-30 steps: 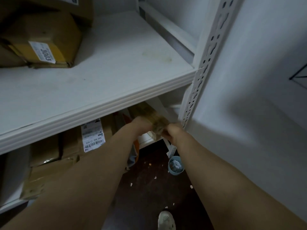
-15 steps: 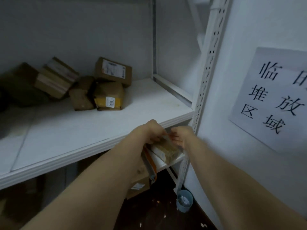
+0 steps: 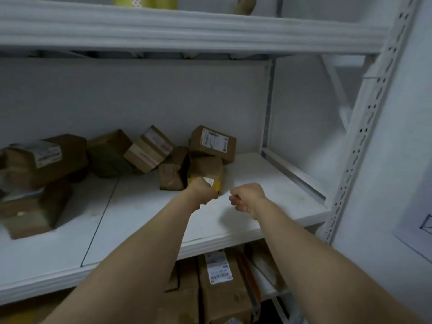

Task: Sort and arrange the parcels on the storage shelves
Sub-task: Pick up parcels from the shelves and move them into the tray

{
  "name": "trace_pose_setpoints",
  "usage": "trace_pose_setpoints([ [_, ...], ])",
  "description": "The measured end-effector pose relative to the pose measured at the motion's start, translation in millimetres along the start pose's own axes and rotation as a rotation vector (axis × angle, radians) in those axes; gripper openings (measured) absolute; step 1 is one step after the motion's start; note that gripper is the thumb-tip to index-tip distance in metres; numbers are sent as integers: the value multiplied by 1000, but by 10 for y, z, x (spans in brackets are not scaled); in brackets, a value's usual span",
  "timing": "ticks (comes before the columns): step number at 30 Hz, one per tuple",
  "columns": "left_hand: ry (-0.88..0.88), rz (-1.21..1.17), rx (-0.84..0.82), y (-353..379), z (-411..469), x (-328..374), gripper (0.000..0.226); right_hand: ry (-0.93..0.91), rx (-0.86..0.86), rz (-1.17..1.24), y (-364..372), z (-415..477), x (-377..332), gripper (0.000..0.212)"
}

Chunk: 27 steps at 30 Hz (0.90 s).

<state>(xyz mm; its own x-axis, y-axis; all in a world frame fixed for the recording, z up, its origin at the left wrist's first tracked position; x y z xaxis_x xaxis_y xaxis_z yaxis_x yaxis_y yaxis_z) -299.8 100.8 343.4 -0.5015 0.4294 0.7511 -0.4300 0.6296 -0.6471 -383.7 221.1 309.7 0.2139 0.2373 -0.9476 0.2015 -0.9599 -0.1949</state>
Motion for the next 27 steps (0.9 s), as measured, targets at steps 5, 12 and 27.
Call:
trace_pose_setpoints([
  [5, -32, 5, 163, -121, 598, 34, 15, -47, -27, -101, 249, 573, -224, 26],
  [12, -222, -23, 373, -126, 1265, -23, 29, -29, -81, -127, 619, 1464, -295, 13],
  [27, -725, -800, 335, 166, 1604, -306, 54, 236, -387, -8, 1003, 1900, -151, 43],
])
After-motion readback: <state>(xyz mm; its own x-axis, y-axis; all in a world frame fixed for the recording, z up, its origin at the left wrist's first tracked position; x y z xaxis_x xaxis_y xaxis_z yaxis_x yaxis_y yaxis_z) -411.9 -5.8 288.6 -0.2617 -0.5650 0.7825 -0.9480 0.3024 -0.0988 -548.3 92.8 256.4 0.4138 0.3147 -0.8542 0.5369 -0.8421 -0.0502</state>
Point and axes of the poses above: each hand's wrist, its own z-axis towards the middle knuckle, its own y-axis out of the palm, x = y × z, the point moved 4 cm from there along z, towards the middle knuckle, and after that the axes turned 10 degrees about x, right-handed, at the moved point
